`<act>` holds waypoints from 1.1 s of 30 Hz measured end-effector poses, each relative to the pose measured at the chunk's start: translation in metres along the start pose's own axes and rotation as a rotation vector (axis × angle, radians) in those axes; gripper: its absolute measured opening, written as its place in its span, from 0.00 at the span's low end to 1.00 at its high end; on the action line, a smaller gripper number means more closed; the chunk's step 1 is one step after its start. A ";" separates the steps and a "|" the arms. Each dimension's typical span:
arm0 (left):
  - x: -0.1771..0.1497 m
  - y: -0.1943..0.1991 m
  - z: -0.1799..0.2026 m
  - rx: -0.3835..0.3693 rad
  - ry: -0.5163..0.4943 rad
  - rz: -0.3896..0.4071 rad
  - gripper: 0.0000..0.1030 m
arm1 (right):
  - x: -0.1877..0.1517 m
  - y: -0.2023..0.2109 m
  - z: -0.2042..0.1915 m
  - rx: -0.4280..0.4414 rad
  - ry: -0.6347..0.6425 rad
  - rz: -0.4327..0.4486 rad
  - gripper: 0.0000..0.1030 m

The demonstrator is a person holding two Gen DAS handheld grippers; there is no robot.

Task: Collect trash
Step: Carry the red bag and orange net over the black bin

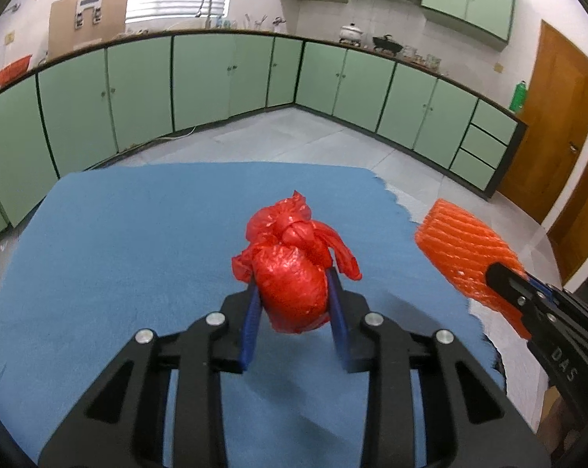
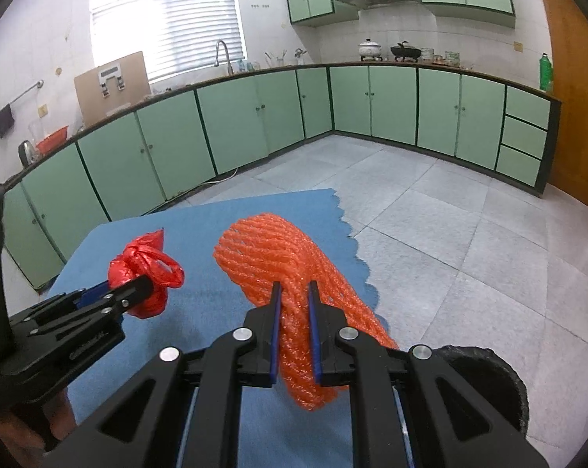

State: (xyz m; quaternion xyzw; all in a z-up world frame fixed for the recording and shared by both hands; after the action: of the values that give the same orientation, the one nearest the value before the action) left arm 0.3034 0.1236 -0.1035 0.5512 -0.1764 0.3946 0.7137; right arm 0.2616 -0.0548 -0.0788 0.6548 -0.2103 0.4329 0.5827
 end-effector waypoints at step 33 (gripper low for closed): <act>-0.163 0.044 0.211 -0.330 -0.263 -0.145 0.29 | -0.118 0.157 0.165 -0.320 -0.193 -0.047 0.12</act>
State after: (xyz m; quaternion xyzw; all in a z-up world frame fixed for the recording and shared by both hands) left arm 0.2067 -0.1283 -0.1174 0.4847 -0.2902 0.2328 0.7916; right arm 0.1287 -0.2744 -0.0747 0.5968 -0.3160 0.3153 0.6667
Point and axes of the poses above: each gripper's, at about its wrist camera, not at the fingertips, and y roughly against the way its jaws point, z to its right, x to its top, the point moved 2 cm from there along -y, roughly the way its jaws point, and after that the axes turned 15 degrees about y, right-handed, at the moved point
